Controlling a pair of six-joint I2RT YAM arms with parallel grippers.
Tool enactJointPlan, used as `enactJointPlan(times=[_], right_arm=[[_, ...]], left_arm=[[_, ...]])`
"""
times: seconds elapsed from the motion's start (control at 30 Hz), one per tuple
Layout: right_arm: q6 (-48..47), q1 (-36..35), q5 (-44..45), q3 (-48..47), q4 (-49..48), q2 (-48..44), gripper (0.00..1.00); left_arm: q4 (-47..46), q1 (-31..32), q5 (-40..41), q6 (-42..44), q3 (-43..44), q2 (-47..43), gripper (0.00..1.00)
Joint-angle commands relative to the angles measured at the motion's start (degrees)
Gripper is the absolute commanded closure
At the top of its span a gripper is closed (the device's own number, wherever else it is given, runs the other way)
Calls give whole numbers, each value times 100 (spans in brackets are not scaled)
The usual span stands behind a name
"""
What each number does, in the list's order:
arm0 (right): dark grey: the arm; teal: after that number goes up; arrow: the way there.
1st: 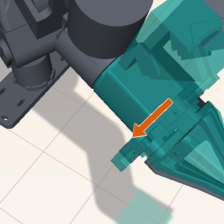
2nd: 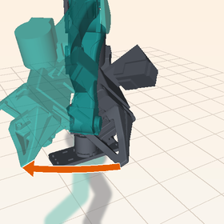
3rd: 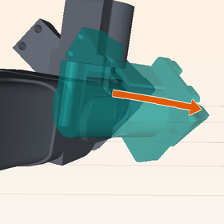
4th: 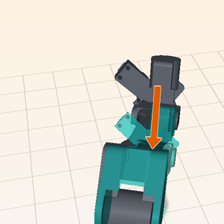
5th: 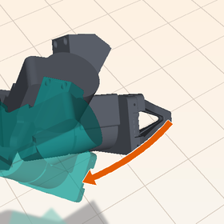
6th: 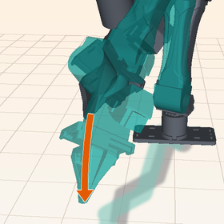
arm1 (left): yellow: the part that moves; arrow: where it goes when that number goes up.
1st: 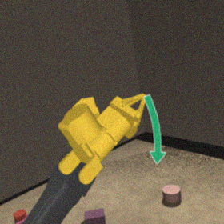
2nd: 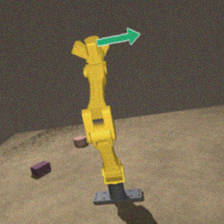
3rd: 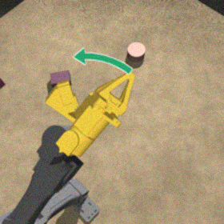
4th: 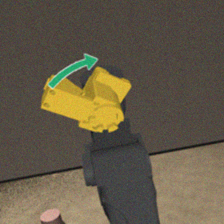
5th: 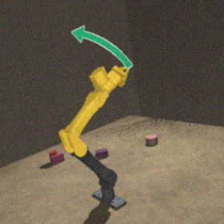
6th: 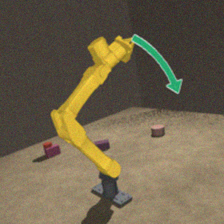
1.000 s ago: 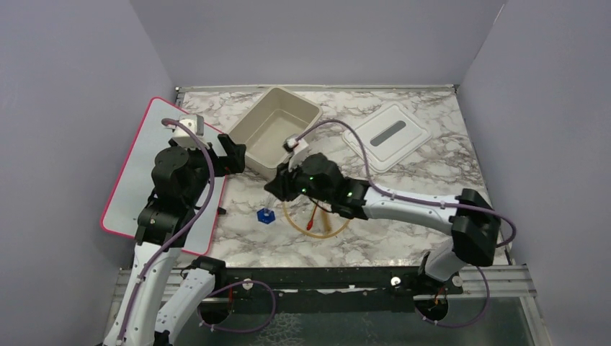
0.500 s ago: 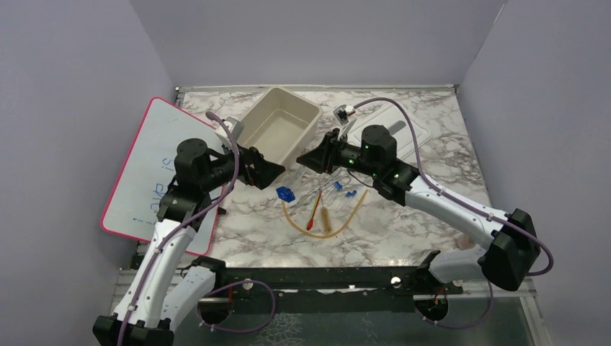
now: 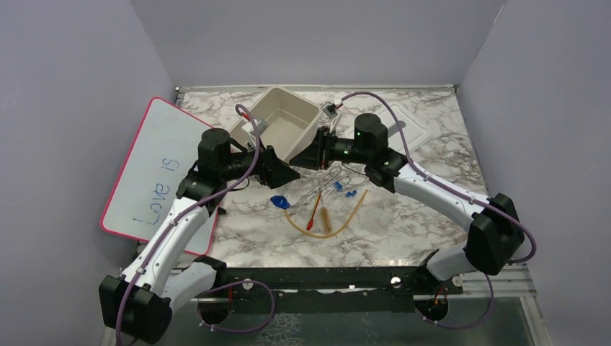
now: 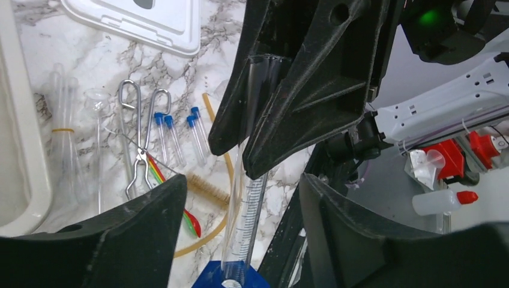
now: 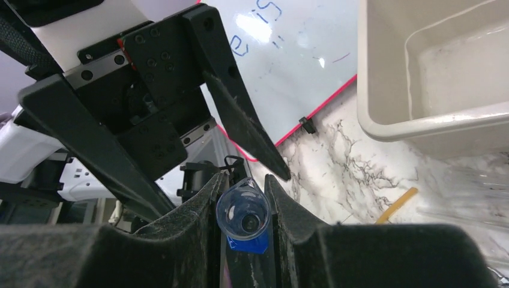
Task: Organize the chemistry lab equipment
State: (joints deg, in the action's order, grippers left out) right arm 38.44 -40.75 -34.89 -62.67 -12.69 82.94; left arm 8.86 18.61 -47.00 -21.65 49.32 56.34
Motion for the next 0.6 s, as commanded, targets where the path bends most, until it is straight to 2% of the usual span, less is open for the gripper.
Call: enactJointPlan(times=[0.0,0.03,0.13,0.2,0.3,0.53,0.57], right_arm=[[217,49,-474,-289,-352,124,70],[217,58,-462,-317,-325,144,70],[217,100,-492,-357,-342,150,70],[236,105,-515,-352,-397,135,70],[305,117,-635,-351,-498,148,70],[408,132,-606,-244,-690,152,69],[436,136,-631,-220,-763,149,70]], left_arm=[[-92,105,-269,23,85,142,37],[-47,112,-294,28,113,144,43],[179,116,-225,194,188,104,52],[304,116,-73,255,174,111,55],[326,121,-114,286,124,182,64],[167,193,-213,663,-85,-149,65],[148,203,-250,709,-121,-203,63]])
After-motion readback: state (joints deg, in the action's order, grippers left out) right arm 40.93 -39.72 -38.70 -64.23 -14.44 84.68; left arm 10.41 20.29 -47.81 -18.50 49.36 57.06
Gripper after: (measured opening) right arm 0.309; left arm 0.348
